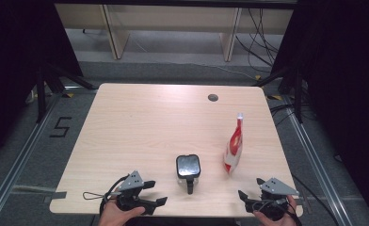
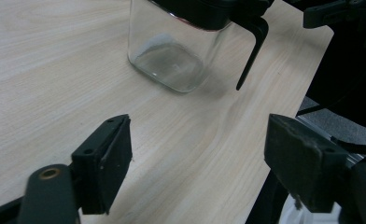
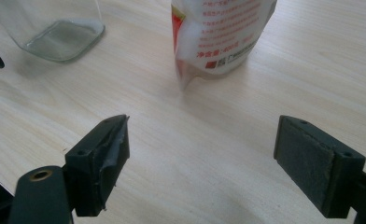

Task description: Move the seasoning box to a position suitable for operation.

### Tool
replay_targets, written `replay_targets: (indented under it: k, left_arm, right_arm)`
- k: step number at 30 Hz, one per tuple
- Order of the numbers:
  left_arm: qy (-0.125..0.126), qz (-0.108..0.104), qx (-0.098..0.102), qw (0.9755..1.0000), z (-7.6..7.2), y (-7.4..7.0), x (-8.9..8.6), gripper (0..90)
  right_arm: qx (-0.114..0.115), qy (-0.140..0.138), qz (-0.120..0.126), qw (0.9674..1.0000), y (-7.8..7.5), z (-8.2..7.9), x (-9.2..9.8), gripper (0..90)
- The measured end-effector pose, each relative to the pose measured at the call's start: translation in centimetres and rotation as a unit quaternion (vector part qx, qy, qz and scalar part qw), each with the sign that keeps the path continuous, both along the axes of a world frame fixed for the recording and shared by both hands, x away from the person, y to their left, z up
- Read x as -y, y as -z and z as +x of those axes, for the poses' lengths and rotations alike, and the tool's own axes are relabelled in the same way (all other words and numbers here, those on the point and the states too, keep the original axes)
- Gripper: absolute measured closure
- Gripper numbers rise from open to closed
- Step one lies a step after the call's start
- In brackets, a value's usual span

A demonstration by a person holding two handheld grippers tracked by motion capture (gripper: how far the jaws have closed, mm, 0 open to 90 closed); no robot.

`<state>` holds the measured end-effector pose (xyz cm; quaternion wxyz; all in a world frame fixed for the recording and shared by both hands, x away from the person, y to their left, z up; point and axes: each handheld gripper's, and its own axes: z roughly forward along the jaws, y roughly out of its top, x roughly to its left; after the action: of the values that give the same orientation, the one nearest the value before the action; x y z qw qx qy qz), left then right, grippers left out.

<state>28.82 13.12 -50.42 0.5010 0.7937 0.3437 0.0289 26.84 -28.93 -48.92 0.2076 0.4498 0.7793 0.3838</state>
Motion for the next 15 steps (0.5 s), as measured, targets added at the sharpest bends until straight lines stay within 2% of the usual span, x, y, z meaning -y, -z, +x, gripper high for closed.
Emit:
replay_targets:
  k: [1,2,3,4,5,6,8,10,11,13,14,15]
  left_arm:
    - [0.006,-0.003,0.003,1.0,-0.1,0.0,0.3,28.2]
    - [0.007,-0.006,0.004,1.0,-0.3,0.1,0.6,31.0]
    - [0.011,0.004,0.002,0.9999,-0.4,0.0,0.7,32.3]
    - [0.013,0.001,0.006,0.9999,-0.5,0.0,1.1,34.4]
    - [0.014,0.001,0.007,0.9999,-0.6,0.0,1.4,36.3]
    - [0.014,0.004,0.006,0.9999,-0.7,-0.1,1.7,37.9]
    - [0.015,0.002,0.009,0.9998,-0.8,-0.1,2.1,46.3]
    - [0.018,0.001,0.016,0.9997,-0.7,0.0,3.3,51.0]
    - [0.02,0.01,0.017,0.9996,-0.7,0.0,3.8,54.4]
    - [0.018,0.018,0.023,0.9994,-0.6,0.1,4.6,56.7]
    - [0.018,0.01,0.022,0.9996,-0.6,0.2,5.1,57.4]
    - [0.021,0.014,0.025,0.9994,-0.5,0.2,5.3,58.7]
  right_arm:
    - [-0.007,0.011,0.005,0.9999,0.0,-0.2,-0.2,19.6]
    - [-0.006,0.01,0.006,0.9999,-0.1,-0.2,-0.3,19.6]
    - [-0.005,0.011,0.006,0.9999,-0.1,-0.2,-0.3,19.6]
    - [-0.001,0.008,0.003,1.0,0.0,-0.1,-0.2,19.7]
    - [-0.006,0.01,0.007,0.9999,0.0,-0.2,-0.2,19.9]
    - [0.007,-0.001,-0.007,1.0,0.0,0.0,0.0,20.2]
    - [0.002,-0.009,-0.006,0.9999,0.0,0.1,0.0,20.6]
    - [0.0,-0.007,-0.009,0.9999,0.1,0.0,-0.2,20.8]
    - [-0.001,-0.017,-0.007,0.9998,0.1,0.1,-0.2,20.9]
    - [-0.005,-0.027,-0.009,0.9996,0.0,0.2,-0.2,21.0]
    - [-0.007,-0.024,-0.007,0.9997,0.1,0.1,-0.4,21.3]
    - [-0.008,-0.025,-0.01,0.9996,0.1,0.1,-0.4,21.5]
